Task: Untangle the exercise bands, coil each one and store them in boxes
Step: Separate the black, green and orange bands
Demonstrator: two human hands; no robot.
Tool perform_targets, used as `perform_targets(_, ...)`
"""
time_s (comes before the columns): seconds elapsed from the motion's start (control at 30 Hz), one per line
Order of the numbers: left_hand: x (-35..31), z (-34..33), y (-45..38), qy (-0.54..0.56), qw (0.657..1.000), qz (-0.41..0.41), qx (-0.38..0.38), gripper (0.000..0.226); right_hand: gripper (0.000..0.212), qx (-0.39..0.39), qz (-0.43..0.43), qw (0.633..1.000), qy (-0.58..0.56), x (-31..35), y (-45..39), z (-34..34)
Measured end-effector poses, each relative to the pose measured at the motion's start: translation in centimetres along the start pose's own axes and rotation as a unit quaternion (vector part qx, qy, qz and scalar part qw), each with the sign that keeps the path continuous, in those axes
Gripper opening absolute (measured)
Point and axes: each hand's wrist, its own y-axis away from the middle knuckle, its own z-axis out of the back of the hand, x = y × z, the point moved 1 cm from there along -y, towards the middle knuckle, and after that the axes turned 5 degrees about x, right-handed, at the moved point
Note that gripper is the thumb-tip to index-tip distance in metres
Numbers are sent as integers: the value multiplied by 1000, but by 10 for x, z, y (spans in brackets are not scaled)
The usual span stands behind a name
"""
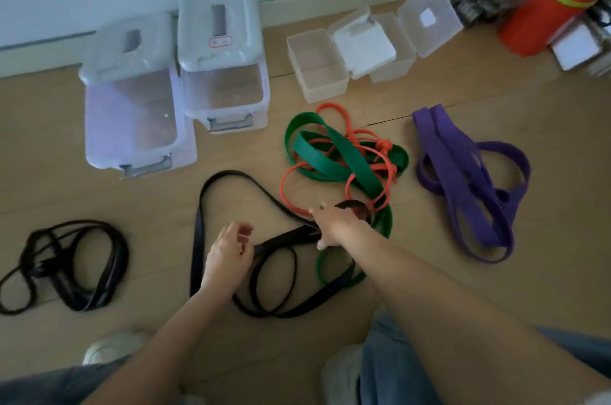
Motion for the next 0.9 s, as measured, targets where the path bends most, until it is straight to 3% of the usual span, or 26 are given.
perform_targets(0.17,9,5,0,21,997,-30,65,29,23,-49,-83,995,32,16,7,-14)
perform_targets(0.27,-5,10,0,9,984,-89,154,63,19,-8,-72,997,33,32,29,7)
perform_targets(0.37,-33,25,3,-5,967,-166,193,102,19,-92,23,993,68,59,67,52)
perform_targets(0.43,-54,42,4,70,970,-179,150,98,28,-157,97,983,26,75,103,82)
perform_targets(0.5,-64,61,3,134,968,-161,138,67,26,-214,147,962,-85,88,138,107)
perform_targets(0.57,-58,72,10,216,947,-101,215,37,21,-283,199,918,-195,105,166,124)
perform_targets(0.63,-47,75,25,292,915,-71,269,25,16,-321,265,848,-329,127,184,136)
perform_targets(0.8,-28,112,43,435,884,-46,165,31,21,-313,364,667,-570,182,181,154)
perform_targets(0.87,-12,135,41,490,867,8,89,39,23,-281,372,622,-629,206,167,155)
perform_targets(0.9,-1,146,40,499,865,37,42,40,23,-261,373,618,-641,221,158,153)
